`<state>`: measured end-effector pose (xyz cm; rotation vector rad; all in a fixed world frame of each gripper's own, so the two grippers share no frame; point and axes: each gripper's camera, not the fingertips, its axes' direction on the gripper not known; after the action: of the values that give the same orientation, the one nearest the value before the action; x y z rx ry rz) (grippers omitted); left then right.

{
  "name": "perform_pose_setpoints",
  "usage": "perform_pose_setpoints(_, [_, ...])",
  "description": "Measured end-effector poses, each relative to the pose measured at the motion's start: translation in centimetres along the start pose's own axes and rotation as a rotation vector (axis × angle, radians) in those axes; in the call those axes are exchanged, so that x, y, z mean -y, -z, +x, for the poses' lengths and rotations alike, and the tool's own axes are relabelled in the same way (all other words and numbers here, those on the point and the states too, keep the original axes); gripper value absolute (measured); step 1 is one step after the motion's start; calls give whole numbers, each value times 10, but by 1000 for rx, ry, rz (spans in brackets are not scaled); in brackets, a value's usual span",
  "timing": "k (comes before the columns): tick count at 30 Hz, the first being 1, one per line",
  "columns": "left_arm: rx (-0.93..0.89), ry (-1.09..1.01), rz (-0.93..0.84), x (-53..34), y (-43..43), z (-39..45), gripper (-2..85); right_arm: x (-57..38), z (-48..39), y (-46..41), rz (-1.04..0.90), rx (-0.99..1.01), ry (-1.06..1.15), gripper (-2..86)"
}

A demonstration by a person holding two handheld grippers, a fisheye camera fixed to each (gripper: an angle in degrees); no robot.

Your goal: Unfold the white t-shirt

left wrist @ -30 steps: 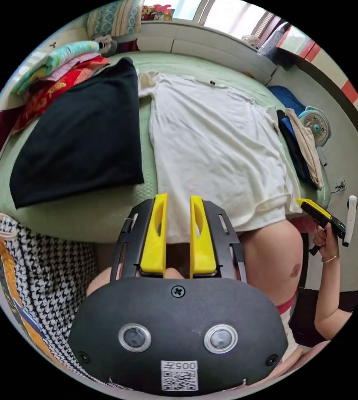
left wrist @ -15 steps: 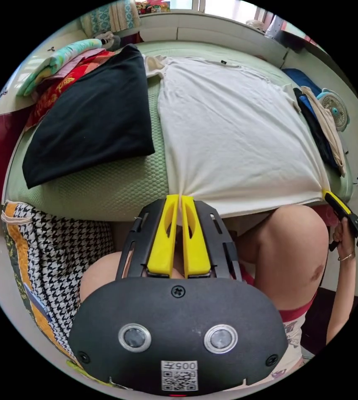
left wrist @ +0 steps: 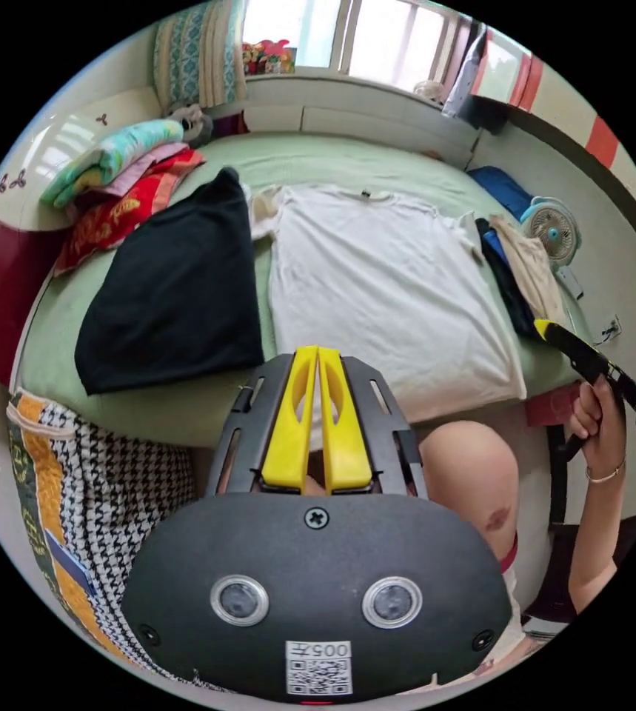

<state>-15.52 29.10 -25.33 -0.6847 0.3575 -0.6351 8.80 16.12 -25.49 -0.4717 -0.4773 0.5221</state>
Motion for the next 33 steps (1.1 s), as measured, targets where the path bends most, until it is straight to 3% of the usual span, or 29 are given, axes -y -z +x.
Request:
perform_pose_setpoints(6, [-11, -57, 128, 32, 2, 35, -2, 50, -71, -35, -18, -48, -92, -9])
perform_pose_setpoints(12, [-1, -81, 9, 21, -47, 48, -2, 37, -90, -87, -29, -200, 0, -11])
perform_pose_setpoints(16, [139, -134, -66, 22, -58, 61, -2, 38, -82, -84, -41, -121, 64, -13])
perform_pose_setpoints(22, [103, -172, -47, 16, -60, 87, -2, 40, -71, -74, 25, -11, 54, -13])
perform_pose_setpoints(27, [81, -62, -6, 9, -52, 91, -2, 36, -84, -76, -36, 16, 93, -13])
perform_pose_setpoints(33, [103, 24, 90, -2, -33, 96, -2, 29, -89, -67, 44, -43, 55, -13])
